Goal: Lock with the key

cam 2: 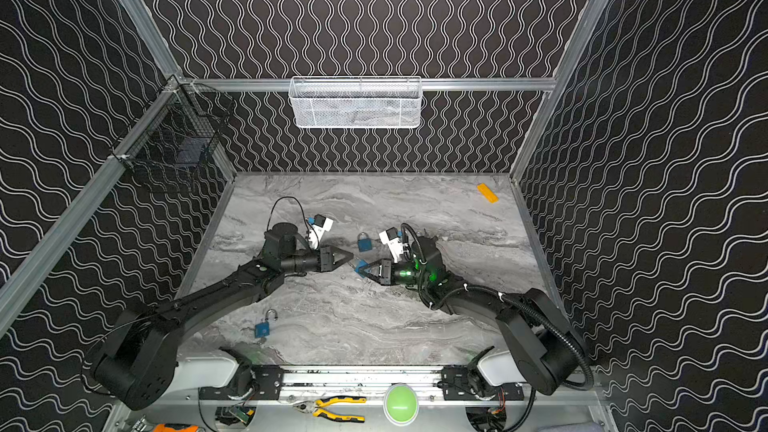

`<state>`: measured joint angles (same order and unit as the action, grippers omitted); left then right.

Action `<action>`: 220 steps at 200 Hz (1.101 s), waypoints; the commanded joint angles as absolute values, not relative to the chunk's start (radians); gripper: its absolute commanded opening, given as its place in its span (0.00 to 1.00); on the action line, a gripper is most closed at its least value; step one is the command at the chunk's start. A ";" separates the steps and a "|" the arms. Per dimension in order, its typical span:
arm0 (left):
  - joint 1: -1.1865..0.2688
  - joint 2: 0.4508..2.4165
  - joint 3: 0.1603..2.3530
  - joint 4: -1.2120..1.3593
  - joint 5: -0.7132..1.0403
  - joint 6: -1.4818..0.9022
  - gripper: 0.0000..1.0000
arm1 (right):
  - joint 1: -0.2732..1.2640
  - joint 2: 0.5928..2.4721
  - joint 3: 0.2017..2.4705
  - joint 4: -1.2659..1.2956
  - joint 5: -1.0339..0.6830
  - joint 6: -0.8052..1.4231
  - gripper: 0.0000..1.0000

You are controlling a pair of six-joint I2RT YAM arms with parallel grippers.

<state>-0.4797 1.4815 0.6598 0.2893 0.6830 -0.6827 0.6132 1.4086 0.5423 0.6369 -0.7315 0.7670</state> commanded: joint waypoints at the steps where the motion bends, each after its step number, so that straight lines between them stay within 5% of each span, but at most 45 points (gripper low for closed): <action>1: -0.480 1.490 0.671 0.351 0.717 -0.699 0.15 | 0.610 1.405 0.540 0.666 -0.739 0.758 0.00; 107: -0.487 1.512 0.637 0.548 0.805 -0.747 0.00 | 0.537 1.419 0.508 0.706 -0.795 0.874 0.00; 220: -0.635 1.647 0.771 0.647 0.847 -0.741 0.00 | 0.371 1.327 0.464 0.653 -0.853 0.954 0.00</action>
<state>-0.6018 1.6241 0.7486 0.4782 0.6395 -0.7074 0.4095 1.3499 0.4759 0.7010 -0.9264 0.9340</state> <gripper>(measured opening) 0.080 0.173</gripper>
